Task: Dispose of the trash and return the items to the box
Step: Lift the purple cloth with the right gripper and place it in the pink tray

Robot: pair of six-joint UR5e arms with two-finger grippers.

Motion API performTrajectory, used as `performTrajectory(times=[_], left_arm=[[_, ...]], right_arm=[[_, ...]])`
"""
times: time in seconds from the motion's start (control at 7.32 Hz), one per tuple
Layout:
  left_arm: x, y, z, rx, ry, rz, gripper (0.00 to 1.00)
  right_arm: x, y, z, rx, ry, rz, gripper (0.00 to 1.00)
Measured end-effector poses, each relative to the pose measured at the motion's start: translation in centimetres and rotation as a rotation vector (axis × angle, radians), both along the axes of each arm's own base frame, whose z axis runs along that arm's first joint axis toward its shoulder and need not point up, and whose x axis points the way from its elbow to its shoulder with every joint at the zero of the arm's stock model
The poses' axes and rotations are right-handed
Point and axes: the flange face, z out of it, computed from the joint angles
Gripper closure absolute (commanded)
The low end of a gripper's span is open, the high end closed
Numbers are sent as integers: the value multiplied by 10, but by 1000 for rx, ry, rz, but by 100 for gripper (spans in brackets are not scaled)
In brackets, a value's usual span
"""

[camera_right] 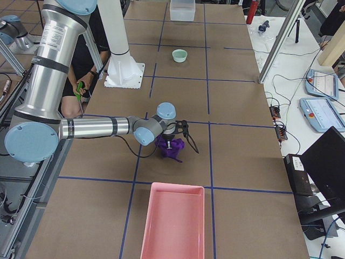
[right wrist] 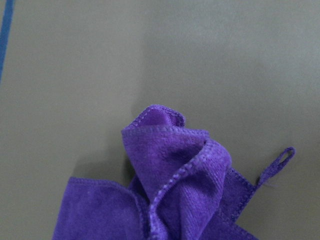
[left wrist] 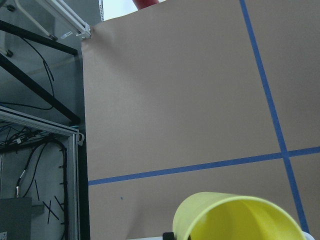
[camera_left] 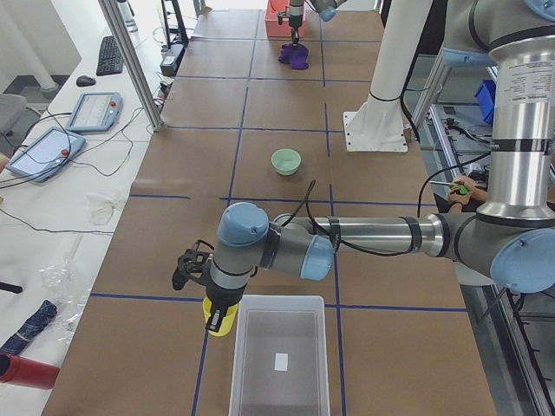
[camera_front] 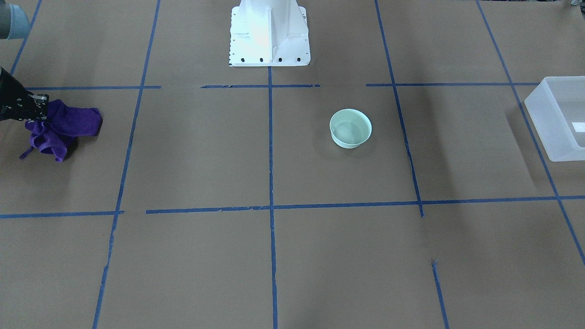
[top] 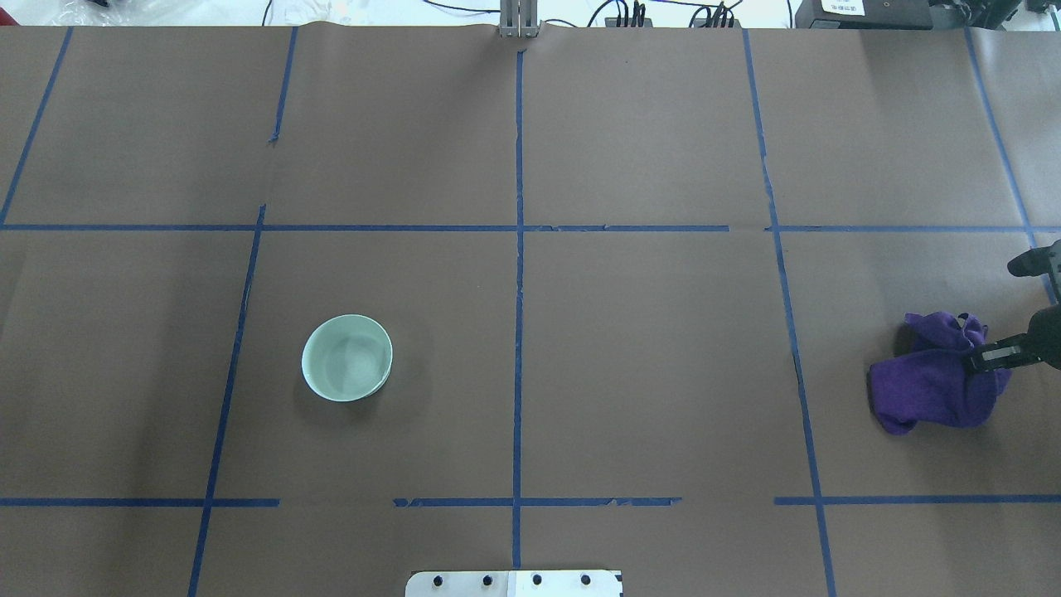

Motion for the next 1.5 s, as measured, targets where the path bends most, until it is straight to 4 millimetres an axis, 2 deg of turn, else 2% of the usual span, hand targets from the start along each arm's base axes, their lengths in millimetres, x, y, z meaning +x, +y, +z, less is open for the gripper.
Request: performTrajectory(times=[0.27,0.41,0.68,0.96,1.23,1.37,1.5], left_arm=[[10,31,28,-69,42,-5,100],[24,42,38,-96,83,15,100],[66,50,51,-128,164,102,100],[93,54,73,-138,208,160,100],[102,63,106,-134,218,182,100],[103,66,115,-135,218,186,79],[104,68,120,-137,218,188,26]], right_arm=[[36,-10,-21,3,-28,76,100],[52,-15,-34,2,-18,109,100],[95,-23,-54,35,36,131,100],[142,-27,-55,86,91,126,100],[176,-26,-52,133,120,130,100],[192,-25,-50,154,136,129,100],[206,-24,-48,178,159,125,100]])
